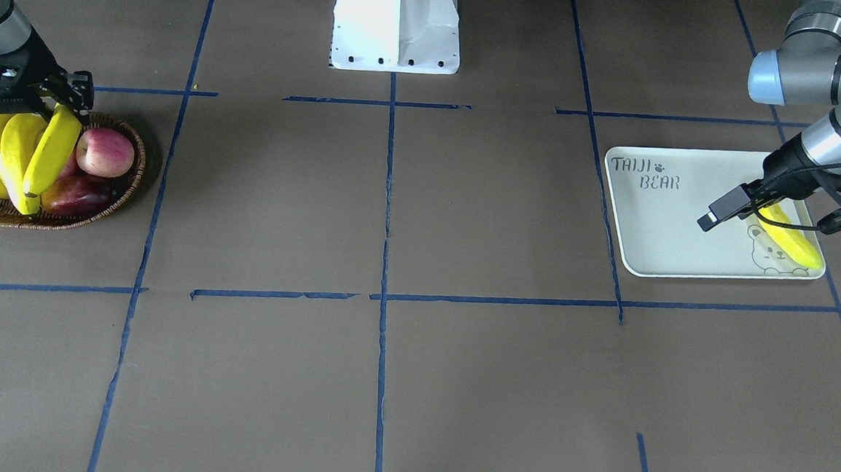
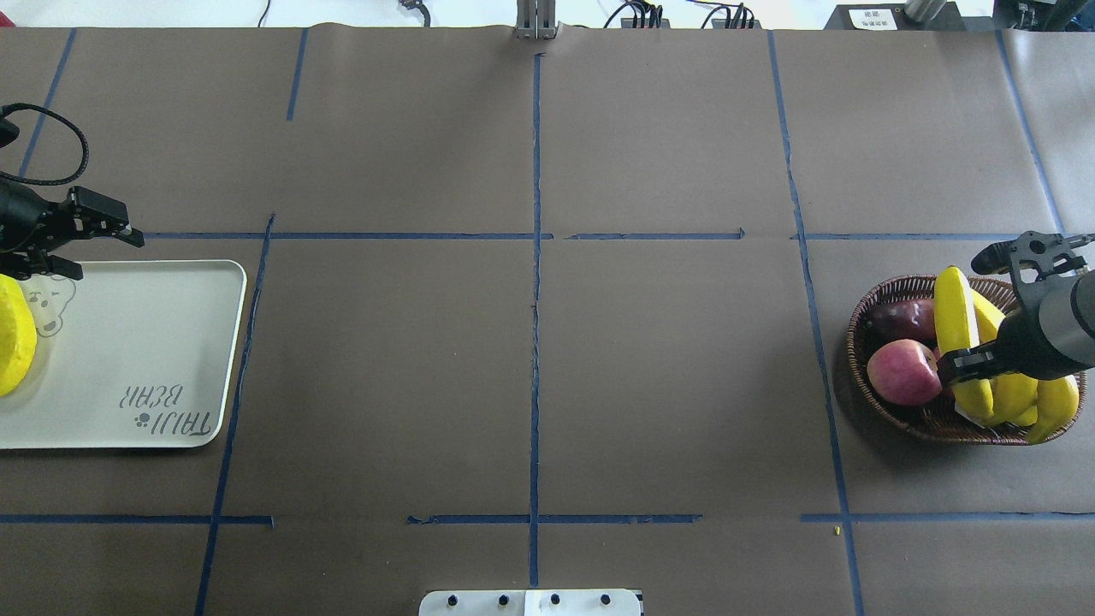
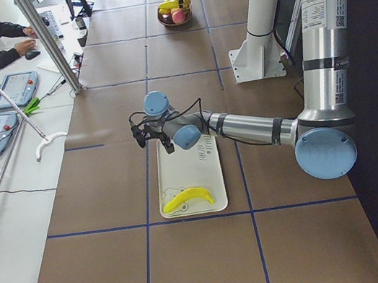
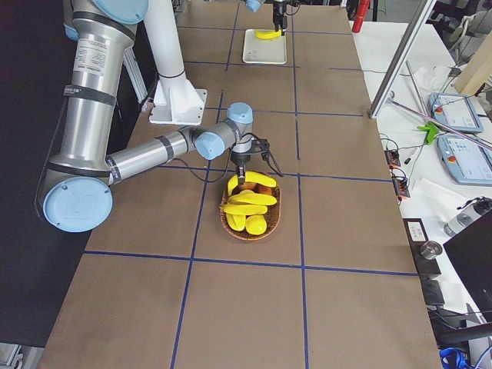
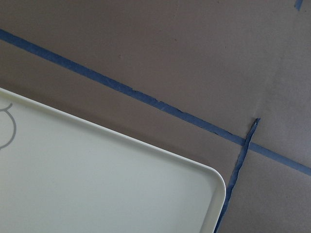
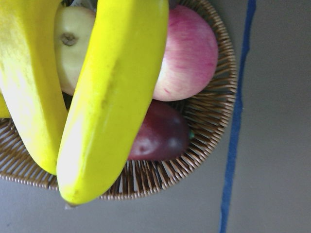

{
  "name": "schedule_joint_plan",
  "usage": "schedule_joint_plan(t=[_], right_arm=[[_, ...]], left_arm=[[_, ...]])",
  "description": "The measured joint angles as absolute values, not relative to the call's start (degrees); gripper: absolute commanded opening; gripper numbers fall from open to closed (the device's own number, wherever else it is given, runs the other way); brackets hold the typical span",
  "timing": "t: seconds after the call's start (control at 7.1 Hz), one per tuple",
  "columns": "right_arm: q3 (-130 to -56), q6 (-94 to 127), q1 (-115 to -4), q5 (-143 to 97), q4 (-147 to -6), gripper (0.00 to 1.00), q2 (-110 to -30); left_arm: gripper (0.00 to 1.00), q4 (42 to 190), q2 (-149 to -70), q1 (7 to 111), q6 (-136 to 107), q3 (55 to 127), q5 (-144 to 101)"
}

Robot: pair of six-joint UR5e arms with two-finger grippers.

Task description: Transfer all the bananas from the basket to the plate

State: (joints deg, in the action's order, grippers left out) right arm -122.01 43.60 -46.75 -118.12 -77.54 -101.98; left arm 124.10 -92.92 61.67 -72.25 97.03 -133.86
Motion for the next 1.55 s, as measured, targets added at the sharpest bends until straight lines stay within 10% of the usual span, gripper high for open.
schedule_joint_plan(t=[0.7,1.55], right_arm=[[-120.95,73.62,-46.07,-120.87,-58.29,0.04,-85.81],[-112.58,88.96,-16.77,-93.99,-29.44,0.03,-71.30]], left_arm=[[1.00,124.18,-97.08,60.64,-75.66,100.25,-133.97],[1.00,137.33,-115.24,51.43,-100.58,101.45,-133.90]])
